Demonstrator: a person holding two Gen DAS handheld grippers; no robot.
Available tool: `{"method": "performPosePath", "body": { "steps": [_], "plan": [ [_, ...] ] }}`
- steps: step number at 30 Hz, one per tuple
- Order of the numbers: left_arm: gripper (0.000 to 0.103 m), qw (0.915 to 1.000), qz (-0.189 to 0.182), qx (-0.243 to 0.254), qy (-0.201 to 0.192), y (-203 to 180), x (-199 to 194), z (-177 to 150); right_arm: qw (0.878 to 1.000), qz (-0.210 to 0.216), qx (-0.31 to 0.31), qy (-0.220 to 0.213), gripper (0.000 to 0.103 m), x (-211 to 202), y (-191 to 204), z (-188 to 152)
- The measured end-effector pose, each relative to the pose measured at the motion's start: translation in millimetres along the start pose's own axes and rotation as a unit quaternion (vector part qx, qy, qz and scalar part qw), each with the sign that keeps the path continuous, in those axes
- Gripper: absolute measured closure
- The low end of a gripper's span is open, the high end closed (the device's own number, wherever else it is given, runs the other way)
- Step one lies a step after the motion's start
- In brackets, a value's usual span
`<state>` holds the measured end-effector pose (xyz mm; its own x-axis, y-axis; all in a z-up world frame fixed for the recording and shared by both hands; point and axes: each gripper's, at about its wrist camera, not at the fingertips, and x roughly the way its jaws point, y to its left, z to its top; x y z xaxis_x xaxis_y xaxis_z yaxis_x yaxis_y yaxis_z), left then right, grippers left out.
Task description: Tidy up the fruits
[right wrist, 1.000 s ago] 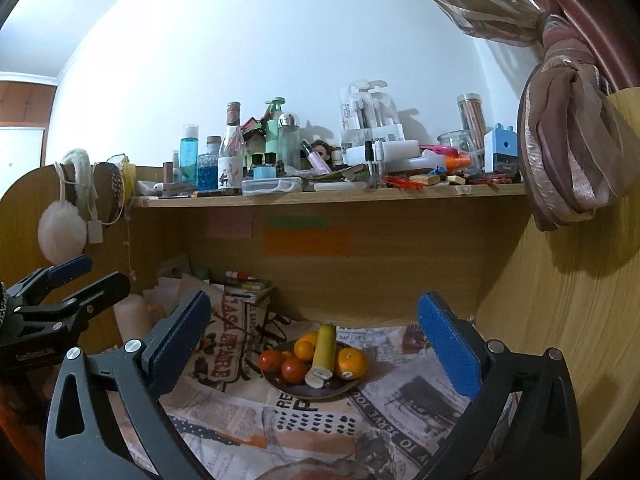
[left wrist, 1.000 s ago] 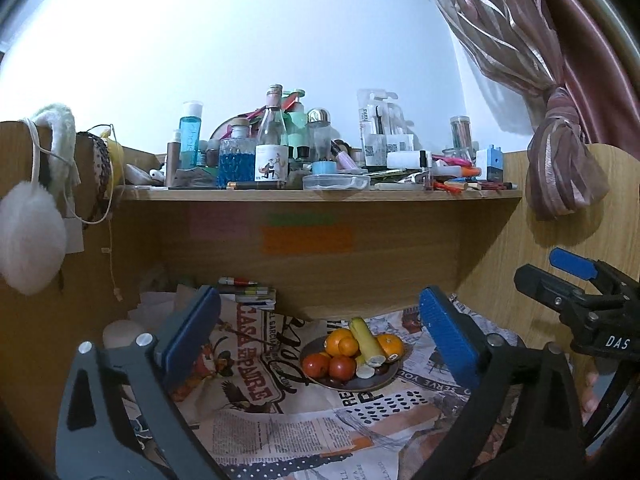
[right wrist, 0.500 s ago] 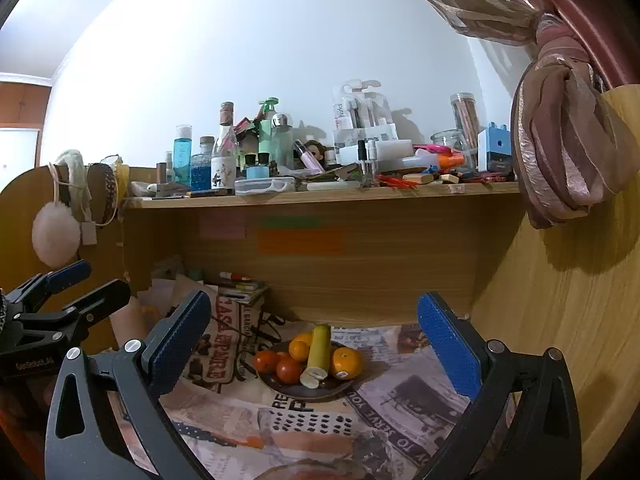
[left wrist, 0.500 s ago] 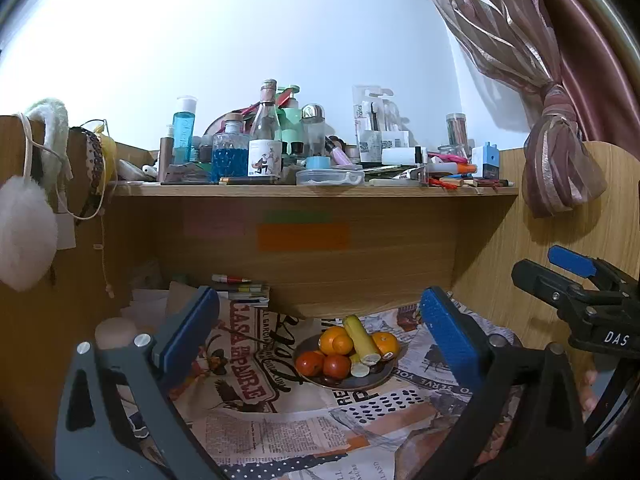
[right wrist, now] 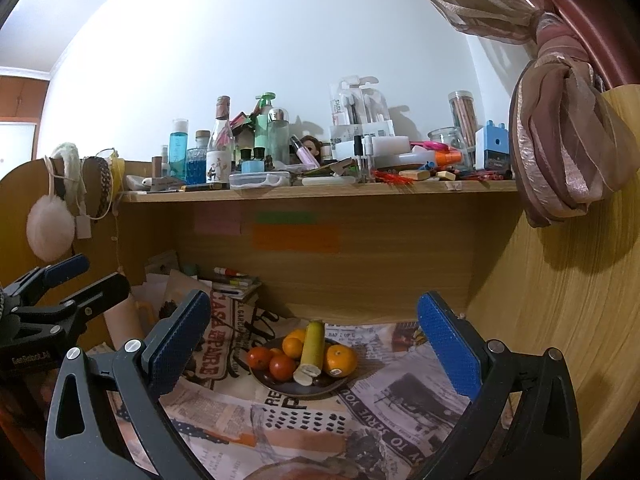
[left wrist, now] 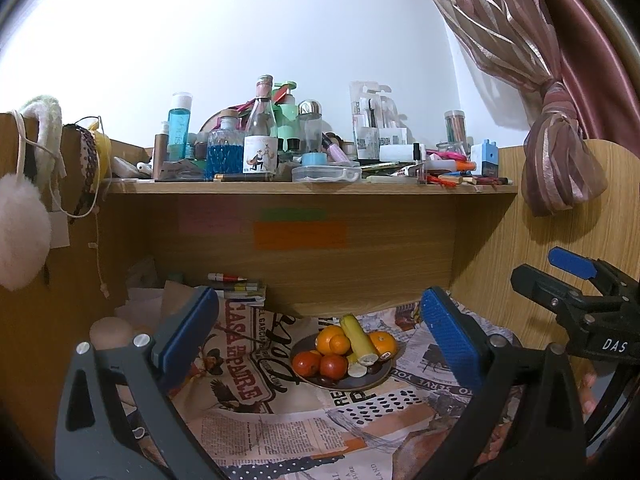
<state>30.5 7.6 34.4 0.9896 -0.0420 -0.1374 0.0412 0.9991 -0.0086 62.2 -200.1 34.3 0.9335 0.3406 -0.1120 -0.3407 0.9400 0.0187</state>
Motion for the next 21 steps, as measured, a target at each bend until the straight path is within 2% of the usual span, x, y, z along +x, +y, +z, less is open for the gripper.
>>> {"method": "performPosePath", "body": {
  "steps": [21],
  "plan": [
    [0.0, 0.9999, -0.011, 0.001, 0.011, -4.4, 6.5, -3.1, 1.0, 0.0, -0.003, 0.011, 0.0, 6.7, -2.3, -1.8]
  ]
}}
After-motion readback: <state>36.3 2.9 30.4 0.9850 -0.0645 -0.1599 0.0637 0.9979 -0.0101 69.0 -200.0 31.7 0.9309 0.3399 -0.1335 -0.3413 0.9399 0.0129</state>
